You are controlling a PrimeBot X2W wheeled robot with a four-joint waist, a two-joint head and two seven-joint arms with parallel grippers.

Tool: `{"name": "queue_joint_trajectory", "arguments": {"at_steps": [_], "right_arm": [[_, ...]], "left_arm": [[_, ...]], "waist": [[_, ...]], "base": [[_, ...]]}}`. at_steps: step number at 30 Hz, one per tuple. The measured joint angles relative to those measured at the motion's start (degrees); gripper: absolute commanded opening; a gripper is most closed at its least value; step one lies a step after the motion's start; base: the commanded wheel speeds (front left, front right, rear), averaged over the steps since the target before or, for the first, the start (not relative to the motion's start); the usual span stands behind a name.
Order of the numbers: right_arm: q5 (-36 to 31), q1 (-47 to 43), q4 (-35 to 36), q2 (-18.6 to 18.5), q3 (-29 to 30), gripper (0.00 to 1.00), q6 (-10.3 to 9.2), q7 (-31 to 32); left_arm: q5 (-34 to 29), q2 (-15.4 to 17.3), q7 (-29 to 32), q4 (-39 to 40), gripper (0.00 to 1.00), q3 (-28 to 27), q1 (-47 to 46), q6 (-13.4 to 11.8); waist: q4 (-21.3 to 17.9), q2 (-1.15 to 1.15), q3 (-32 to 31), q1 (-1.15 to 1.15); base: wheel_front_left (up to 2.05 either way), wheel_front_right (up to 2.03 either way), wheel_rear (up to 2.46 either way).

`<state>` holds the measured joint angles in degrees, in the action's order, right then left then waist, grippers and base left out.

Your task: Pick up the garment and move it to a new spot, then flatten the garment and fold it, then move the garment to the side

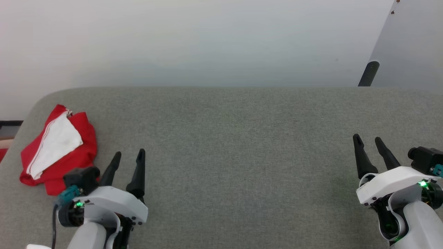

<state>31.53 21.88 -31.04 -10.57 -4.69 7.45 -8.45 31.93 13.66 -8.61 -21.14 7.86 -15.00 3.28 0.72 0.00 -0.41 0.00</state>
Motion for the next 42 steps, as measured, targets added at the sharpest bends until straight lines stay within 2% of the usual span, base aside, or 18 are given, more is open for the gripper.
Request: {"name": "queue_joint_trajectory", "arguments": {"at_steps": [11,42], "right_arm": [[-8.3,1.0,-0.9,0.3,1.5,1.00,0.01,-1.6],[-15.9,2.5,-3.1,0.2,3.4,1.00,0.01,-5.2]], "left_arm": [[-6.4,0.8,-1.4,-1.1,1.00,0.5,-0.4,0.3],[-17.9,1.0,-5.1,-7.0,1.00,-0.9,-2.6,2.3]], "waist": [[0.2,0.00,-0.2,0.00],[0.7,0.00,-0.8,0.00]], "base": [[0.00,0.00,0.00],[0.00,0.00,0.00]]}}
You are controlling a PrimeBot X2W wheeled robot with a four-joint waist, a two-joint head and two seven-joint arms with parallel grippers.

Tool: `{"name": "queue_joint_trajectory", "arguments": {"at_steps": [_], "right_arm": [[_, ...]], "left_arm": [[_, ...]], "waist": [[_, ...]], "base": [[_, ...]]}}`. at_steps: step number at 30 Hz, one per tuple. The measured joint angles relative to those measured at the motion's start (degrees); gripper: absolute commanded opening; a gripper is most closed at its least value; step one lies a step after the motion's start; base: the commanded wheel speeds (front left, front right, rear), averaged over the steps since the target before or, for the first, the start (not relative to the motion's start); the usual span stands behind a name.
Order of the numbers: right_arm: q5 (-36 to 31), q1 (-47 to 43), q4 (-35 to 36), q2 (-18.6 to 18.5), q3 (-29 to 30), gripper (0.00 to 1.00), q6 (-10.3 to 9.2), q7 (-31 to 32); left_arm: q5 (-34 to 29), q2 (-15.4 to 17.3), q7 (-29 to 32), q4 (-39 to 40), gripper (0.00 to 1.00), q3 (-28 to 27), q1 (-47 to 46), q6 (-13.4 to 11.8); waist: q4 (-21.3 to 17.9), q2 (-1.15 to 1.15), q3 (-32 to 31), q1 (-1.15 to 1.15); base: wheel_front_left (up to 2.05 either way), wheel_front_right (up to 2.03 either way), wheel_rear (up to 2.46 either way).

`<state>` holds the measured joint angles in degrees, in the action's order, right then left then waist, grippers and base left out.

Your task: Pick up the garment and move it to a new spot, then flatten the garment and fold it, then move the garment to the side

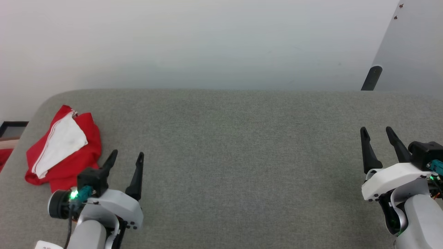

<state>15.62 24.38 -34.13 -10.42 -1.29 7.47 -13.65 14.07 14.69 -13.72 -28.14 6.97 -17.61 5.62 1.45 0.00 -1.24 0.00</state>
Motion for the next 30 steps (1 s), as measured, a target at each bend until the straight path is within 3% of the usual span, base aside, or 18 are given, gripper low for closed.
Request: {"name": "queue_joint_trajectory", "arguments": {"at_steps": [10,18,30], "right_arm": [[-2.6,0.1,-0.8,-0.1,0.5,1.00,0.00,-1.0],[-2.1,0.0,-1.0,0.7,0.4,1.00,0.00,-1.3],[1.7,-2.3,-0.5,2.3,-5.9,1.00,0.00,-1.5]], "left_arm": [[-3.5,0.0,-1.0,-1.6,1.00,-0.3,-0.9,0.5],[0.3,-1.4,-1.4,-3.7,1.00,-2.3,-1.2,1.2],[0.0,-1.8,-1.4,-5.0,1.00,-3.6,0.2,-0.2]], "waist": [[0.7,0.00,-0.1,0.00],[2.1,0.00,-0.3,0.00],[9.8,0.00,-0.6,0.00]], "base": [[0.00,0.00,0.00],[0.00,0.00,0.00],[0.00,0.00,0.00]]}}
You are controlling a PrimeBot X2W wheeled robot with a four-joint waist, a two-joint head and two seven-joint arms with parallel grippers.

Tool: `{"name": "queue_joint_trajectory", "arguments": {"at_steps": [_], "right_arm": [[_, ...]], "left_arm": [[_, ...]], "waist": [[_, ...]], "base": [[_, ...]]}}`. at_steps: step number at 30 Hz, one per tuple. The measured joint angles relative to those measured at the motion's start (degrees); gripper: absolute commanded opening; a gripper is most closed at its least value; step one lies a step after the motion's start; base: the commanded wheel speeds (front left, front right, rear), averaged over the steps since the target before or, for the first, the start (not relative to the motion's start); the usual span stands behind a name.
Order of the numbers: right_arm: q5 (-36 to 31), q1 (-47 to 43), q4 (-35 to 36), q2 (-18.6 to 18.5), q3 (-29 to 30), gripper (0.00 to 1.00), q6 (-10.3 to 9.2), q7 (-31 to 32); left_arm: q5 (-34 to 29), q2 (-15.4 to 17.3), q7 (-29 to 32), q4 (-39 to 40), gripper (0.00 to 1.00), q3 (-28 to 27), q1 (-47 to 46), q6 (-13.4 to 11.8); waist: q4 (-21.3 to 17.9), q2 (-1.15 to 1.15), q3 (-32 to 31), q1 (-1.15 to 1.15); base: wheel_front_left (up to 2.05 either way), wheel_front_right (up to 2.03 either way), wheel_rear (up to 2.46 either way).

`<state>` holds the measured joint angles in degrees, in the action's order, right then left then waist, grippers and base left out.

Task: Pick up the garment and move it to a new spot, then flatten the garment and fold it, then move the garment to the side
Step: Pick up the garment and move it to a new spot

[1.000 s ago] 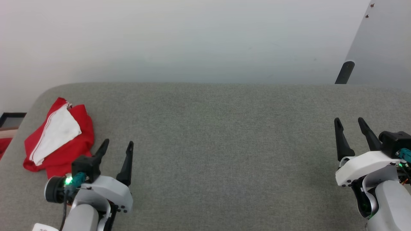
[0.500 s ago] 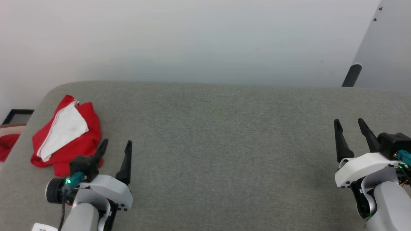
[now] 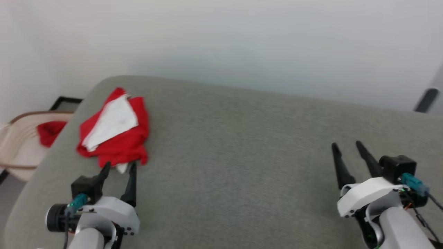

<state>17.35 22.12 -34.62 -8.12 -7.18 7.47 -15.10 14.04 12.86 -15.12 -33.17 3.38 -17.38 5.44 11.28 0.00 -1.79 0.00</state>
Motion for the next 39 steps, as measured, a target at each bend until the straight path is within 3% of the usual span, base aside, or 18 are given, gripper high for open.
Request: {"name": "queue_joint_trajectory", "arguments": {"at_steps": [8,15,23,28,34,39], "right_arm": [[2.2,-0.5,0.4,1.8,-5.4,1.00,0.00,0.0],[4.9,3.6,-0.1,4.1,-16.7,1.00,0.01,0.0],[10.2,5.9,0.0,4.9,-26.6,1.00,0.01,0.0],[11.1,6.7,-0.4,5.0,-29.2,1.00,0.01,0.0],[11.3,6.6,-0.3,4.5,-28.4,1.00,0.01,0.0],[9.4,3.9,1.9,3.1,-24.2,1.00,0.01,0.0]], "left_arm": [[0.0,0.1,0.0,1.5,1.00,-1.6,2.8,-1.5],[2.7,-0.4,0.0,9.9,1.00,-8.7,11.0,-5.9],[3.6,-5.4,0.0,21.9,1.00,-13.9,23.0,-10.1],[3.2,-7.0,0.0,25.9,1.00,-14.2,25.9,-11.0],[2.6,-6.5,0.2,26.6,1.00,-12.9,25.6,-9.9],[0.7,-2.2,3.3,23.7,1.00,-9.0,17.7,-5.9]], "waist": [[9.2,0.00,-0.3,0.00],[16.3,0.00,0.3,0.00],[19.4,0.00,2.7,0.00],[19.9,0.00,4.1,0.00],[19.6,0.00,4.3,0.00],[18.8,0.00,4.2,0.00]], "base": [[0.00,0.00,0.00],[0.00,0.00,0.00],[0.00,0.00,0.00],[0.00,0.00,0.00],[0.00,0.00,0.00],[0.00,0.00,0.00]]}}
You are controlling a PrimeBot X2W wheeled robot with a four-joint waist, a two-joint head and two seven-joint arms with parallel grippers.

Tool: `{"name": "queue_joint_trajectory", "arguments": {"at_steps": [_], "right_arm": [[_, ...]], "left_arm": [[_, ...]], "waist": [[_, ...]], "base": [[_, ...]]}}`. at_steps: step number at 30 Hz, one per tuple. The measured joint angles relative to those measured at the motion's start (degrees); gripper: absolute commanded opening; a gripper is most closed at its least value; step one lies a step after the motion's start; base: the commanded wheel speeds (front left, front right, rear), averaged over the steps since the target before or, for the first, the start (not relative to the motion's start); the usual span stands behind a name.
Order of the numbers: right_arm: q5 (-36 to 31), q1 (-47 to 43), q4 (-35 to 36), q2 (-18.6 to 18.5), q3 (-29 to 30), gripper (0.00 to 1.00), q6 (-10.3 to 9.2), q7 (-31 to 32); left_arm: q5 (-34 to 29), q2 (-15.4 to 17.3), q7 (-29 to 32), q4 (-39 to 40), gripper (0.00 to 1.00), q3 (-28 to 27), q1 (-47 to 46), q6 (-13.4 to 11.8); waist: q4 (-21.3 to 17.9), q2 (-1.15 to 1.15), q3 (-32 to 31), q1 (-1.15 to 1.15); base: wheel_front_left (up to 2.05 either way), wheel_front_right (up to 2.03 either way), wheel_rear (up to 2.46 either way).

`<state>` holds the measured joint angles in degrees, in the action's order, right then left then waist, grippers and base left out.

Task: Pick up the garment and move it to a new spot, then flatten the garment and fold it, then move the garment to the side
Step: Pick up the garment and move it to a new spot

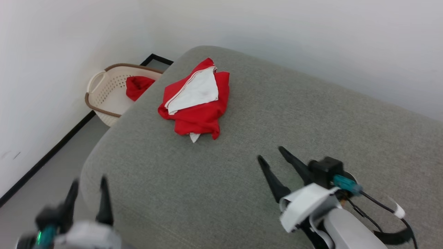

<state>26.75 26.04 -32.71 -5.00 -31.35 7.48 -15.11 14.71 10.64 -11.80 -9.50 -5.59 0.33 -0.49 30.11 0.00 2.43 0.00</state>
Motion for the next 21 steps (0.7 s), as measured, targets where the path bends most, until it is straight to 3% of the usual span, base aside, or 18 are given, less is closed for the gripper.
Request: {"name": "queue_joint_trajectory", "arguments": {"at_steps": [3,8,15,21], "right_arm": [[-1.7,-2.4,1.4,-1.0,2.2,1.00,0.00,0.0],[-4.3,-1.5,4.9,-1.9,3.5,1.00,0.01,0.0],[-6.1,2.7,9.2,-4.7,7.3,1.00,0.00,0.1],[-7.1,4.1,12.4,-5.2,10.3,1.00,0.01,0.2]], "left_arm": [[-1.7,3.2,1.5,-4.4,1.00,3.2,-8.0,3.6],[-2.1,7.2,0.5,-14.6,1.00,5.1,-20.5,6.1],[-0.1,11.3,0.2,-29.2,1.00,8.9,-40.0,7.8],[7.5,15.7,5.6,-40.4,1.00,15.9,-52.5,7.9]], "waist": [[-0.6,0.00,0.2,0.00],[-2.9,0.00,1.1,0.00],[-6.9,0.00,5.9,0.00],[-11.8,0.00,12.3,0.00]], "base": [[0.00,0.00,0.00],[0.00,0.00,0.00],[0.00,0.00,0.00],[0.00,0.00,0.00]]}}
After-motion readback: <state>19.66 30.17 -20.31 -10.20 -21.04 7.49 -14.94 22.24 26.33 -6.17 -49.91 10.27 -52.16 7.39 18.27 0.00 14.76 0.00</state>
